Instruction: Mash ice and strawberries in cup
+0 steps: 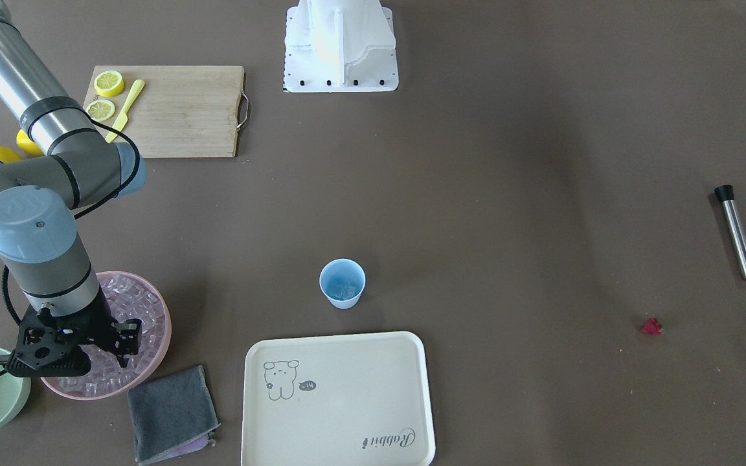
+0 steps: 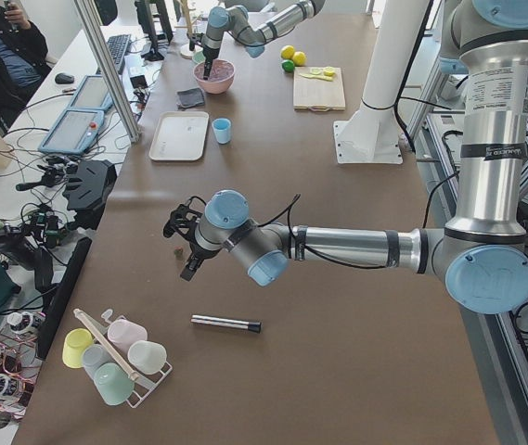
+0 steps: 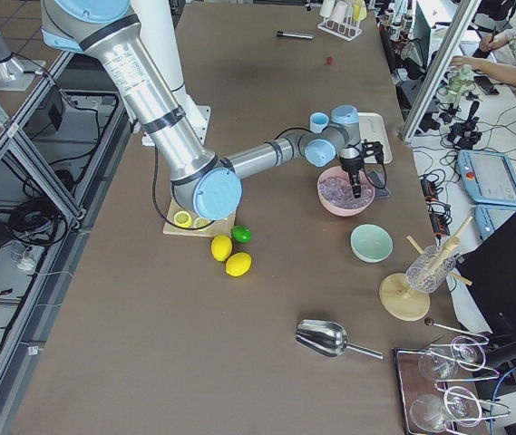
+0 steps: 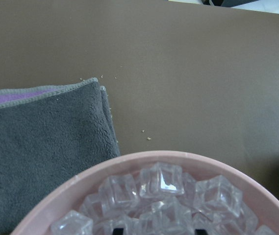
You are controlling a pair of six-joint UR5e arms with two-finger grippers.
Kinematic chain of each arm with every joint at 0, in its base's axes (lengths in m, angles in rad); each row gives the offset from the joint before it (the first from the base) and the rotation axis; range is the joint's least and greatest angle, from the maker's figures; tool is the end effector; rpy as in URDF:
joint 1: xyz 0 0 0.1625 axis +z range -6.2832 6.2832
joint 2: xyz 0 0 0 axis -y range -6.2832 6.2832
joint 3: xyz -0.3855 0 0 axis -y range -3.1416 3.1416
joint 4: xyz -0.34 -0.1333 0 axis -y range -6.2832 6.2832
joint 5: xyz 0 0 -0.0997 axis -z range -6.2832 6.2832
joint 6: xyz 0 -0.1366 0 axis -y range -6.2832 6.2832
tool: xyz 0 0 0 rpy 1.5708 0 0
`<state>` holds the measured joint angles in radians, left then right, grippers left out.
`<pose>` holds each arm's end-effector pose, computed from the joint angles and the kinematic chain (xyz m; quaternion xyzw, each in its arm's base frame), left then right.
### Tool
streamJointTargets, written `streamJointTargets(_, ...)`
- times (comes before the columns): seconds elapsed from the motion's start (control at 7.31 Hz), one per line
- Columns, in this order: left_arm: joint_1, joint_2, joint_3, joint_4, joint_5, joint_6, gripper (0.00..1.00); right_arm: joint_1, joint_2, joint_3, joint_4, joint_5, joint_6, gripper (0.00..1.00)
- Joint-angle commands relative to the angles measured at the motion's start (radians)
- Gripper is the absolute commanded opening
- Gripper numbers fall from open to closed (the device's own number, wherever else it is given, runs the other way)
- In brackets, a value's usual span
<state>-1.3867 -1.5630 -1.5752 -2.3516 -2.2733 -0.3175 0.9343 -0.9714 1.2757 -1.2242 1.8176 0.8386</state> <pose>0.0438 -0.4813 0.5535 0.2657 0.3968 0.0722 0.8757 -0.3366 -0.6235 0.4239 0.1564 -0.2997 0.0557 0.9395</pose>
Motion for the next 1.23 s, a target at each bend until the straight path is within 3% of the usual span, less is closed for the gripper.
streamJointTargets(0.0,0.000,0.000,-0.002,0.000,0.000,0.000,0.98,0.000,-0.007,0.004,0.006,0.000,0.000,0.00)
streamJointTargets(0.41,0.002,0.000,-0.003,0.000,0.000,0.000,0.98,0.012,-0.010,0.031,0.012,0.011,-0.001,0.00)
streamJointTargets(0.68,0.000,0.000,-0.009,0.000,0.000,0.000,0.98,0.066,-0.023,0.088,0.009,0.110,-0.007,0.00)
streamJointTargets(1.09,0.000,-0.006,-0.040,0.003,0.000,-0.006,0.98,0.081,0.031,0.169,0.011,0.114,0.002,0.00)
